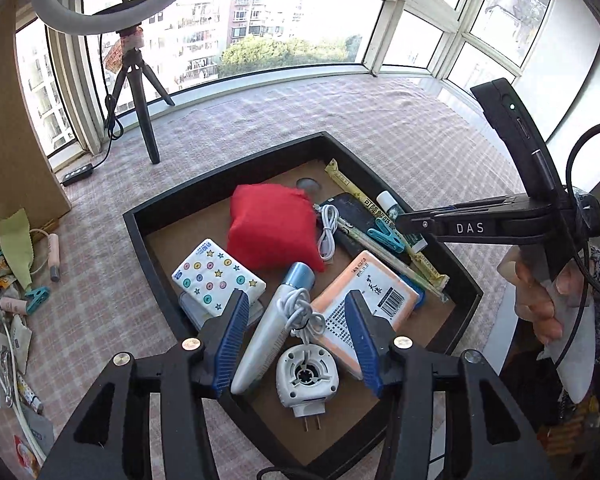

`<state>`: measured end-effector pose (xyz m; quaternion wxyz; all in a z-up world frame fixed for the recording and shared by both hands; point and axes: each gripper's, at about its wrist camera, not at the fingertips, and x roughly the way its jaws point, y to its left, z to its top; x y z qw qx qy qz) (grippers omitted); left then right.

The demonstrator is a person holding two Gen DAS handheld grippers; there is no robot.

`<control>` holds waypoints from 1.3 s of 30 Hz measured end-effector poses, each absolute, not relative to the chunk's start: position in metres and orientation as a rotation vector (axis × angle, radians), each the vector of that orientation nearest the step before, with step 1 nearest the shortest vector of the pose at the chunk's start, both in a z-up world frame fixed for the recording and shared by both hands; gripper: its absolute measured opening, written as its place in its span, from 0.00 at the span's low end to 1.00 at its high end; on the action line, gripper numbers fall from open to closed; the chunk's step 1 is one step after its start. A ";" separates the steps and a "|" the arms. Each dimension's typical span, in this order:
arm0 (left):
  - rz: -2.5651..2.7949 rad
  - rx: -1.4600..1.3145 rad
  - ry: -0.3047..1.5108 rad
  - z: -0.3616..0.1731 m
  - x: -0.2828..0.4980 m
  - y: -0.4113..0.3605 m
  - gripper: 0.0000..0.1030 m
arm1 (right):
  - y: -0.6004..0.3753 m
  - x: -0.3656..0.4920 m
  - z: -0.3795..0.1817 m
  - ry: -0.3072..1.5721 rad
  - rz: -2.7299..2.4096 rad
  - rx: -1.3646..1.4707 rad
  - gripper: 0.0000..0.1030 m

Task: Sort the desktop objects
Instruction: 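Carry the cable and lip balm into the tray and open both tools, then grasp the white massager strap with the left tool while the right tool grasps its knobbed end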

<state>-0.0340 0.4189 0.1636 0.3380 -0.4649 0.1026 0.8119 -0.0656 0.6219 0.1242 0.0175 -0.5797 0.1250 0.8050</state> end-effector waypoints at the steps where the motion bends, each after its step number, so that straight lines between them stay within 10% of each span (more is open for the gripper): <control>1: 2.117 -1.206 0.287 0.164 -0.033 0.420 0.46 | 0.625 -0.064 0.124 0.401 2.498 -1.803 0.28; 39: 2.686 -1.647 -0.001 0.072 -0.049 0.064 0.44 | 0.338 -0.141 0.115 0.307 2.852 -2.123 0.28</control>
